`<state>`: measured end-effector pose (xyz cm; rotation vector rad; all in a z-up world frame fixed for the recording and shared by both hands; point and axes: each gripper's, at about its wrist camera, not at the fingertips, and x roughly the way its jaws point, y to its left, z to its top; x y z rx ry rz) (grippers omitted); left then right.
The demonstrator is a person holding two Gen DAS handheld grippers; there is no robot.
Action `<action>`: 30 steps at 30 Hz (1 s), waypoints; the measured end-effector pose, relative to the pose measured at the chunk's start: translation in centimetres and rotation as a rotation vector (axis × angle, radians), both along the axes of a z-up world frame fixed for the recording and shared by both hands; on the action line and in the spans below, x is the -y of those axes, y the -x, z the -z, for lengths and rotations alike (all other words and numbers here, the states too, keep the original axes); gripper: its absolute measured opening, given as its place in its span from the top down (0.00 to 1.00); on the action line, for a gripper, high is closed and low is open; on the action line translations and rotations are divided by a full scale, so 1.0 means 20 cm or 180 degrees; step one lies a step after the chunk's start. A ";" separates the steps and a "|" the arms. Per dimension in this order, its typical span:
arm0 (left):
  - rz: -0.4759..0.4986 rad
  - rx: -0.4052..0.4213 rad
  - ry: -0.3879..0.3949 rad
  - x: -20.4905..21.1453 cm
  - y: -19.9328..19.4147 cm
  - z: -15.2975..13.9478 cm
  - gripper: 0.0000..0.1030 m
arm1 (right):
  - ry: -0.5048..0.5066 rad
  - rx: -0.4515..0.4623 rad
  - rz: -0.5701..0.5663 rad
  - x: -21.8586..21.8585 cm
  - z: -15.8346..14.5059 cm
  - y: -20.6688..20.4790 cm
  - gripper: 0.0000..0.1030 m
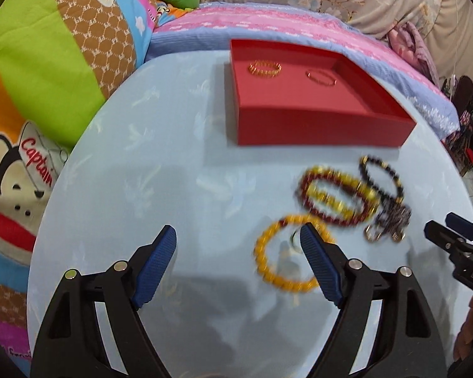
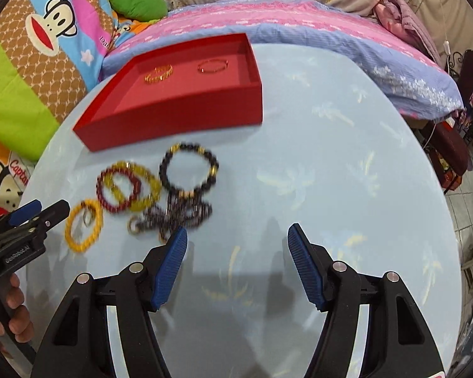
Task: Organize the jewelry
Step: 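Move left tool to the orange bead bracelet while right tool approaches the black bead bracelet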
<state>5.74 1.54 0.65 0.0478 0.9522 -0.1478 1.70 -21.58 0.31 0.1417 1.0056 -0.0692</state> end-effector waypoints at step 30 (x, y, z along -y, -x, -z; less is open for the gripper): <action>0.0258 0.0040 0.0247 0.04 0.04 0.06 0.93 | 0.0000 0.0042 0.0083 -0.05 0.07 -0.33 0.60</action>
